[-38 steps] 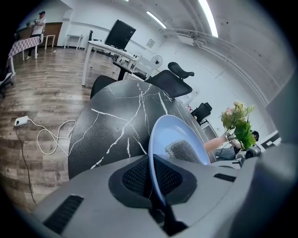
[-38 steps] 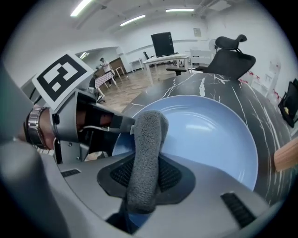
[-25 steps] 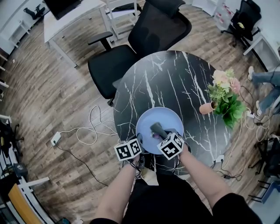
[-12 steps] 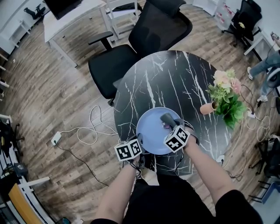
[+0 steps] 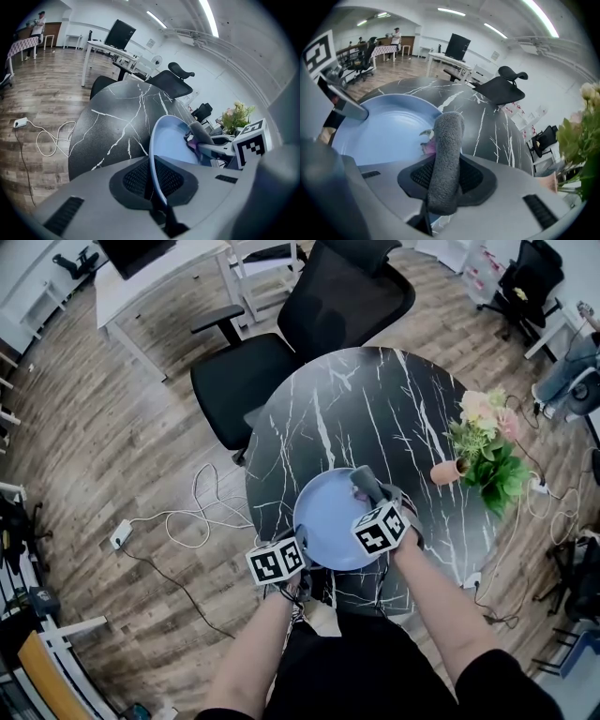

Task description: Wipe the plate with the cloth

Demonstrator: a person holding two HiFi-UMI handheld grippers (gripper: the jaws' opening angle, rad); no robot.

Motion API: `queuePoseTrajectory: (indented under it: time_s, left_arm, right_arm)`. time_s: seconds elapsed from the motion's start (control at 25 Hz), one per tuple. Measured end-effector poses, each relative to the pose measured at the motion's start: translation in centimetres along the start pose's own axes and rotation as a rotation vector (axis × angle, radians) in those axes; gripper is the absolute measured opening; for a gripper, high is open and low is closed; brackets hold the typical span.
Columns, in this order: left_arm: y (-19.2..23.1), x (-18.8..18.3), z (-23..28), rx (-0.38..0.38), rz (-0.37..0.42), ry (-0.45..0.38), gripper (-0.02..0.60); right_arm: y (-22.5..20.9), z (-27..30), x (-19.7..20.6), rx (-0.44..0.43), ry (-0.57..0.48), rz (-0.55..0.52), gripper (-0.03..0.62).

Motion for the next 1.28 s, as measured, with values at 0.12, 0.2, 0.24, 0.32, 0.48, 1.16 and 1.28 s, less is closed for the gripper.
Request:
queuePoseTrajectory:
  time_s: [0.12, 0.2, 0.24, 0.32, 0.48, 1.16, 1.28]
  left_arm:
    - [0.0, 0.0, -0.1, -0.001, -0.003, -0.003, 0.034]
    - [0.0, -0.1, -0.1, -0.002, -0.004, -0.004, 0.034]
    - [0.0, -0.1, -0.1, -0.004, -0.004, -0.005, 0.034]
    - [0.0, -0.1, -0.1, -0.006, -0.004, -0.006, 0.034]
    - [0.0, -0.1, -0.1, -0.008, -0.006, -0.010, 0.034]
    - [0.0, 0.0, 0.0, -0.018, -0.014, -0.015, 0.034]
    - [0.0, 0.0, 0.0, -0.017, -0.013, -0.013, 0.034]
  right_arm:
    - [-0.6, -0.5, -0.4, 0.027, -0.043, 0.086, 0.118]
    - [-1.0, -0.7, -0.6, 0.049, -0.072, 0.117, 0.118]
    - [-1.2, -0.9, -0.7, 0.061, -0.085, 0.132, 0.118]
    - [-1.6, -1.3, -1.1, 0.088, -0.115, 0.164, 0.118]
    - [-1.1, -2.3, -1.8, 0.031, -0.168, 0.293, 0.118]
    - [15.9, -5.9, -0.9, -0.608, 0.012, 0.456, 0.117]
    - [16.1, -6.1, 0.0, -0.645, 0.043, 0.387, 0.117]
Point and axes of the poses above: the fingertips, and each gripper's own axes: z forward along the fingers, y to its left, x out of its underside, the point moved 1 cm from there along -z, backward along the fingers, and after that the axes turned 8 degrees about -y, right-handed, at the moved point
